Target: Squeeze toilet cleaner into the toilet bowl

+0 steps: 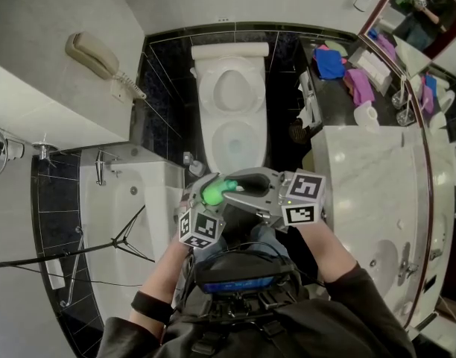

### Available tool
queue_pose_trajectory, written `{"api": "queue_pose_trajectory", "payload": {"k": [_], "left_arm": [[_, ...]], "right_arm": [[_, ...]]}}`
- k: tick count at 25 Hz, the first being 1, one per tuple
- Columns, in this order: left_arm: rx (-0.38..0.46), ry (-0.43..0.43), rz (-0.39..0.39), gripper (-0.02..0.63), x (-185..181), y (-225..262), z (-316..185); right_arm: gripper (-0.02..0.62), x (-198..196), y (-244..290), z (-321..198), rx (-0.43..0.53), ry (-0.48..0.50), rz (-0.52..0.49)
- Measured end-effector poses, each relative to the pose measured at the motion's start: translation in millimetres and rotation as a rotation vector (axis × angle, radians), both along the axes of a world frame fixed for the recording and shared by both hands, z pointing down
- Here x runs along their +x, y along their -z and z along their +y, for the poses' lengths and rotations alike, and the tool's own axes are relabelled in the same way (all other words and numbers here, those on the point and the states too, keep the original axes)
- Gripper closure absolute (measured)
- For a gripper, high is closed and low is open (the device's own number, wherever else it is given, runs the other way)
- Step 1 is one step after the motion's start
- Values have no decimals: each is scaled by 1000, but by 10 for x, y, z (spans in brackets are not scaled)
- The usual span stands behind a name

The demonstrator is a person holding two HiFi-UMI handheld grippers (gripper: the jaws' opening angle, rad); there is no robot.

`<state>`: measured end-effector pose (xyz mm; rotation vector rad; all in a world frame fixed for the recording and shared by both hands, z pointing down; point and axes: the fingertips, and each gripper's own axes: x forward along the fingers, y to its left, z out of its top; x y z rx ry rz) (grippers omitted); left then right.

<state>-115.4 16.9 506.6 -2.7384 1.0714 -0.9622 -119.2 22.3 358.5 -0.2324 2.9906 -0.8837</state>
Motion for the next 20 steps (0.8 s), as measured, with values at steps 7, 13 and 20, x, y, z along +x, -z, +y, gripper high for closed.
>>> {"api": "queue_pose_trajectory", "payload": {"k": [7, 13, 20], "left_arm": [[-35, -27, 33, 413, 29, -31, 30], [-89, -16, 75, 413, -8, -28, 2], [-120, 15, 110, 413, -115, 30, -46]], "right_arm": [[440, -9, -21, -8, 27, 11, 5], [392, -5, 49, -81, 179, -21, 30], [391, 117, 26, -192, 248, -49, 81]]}}
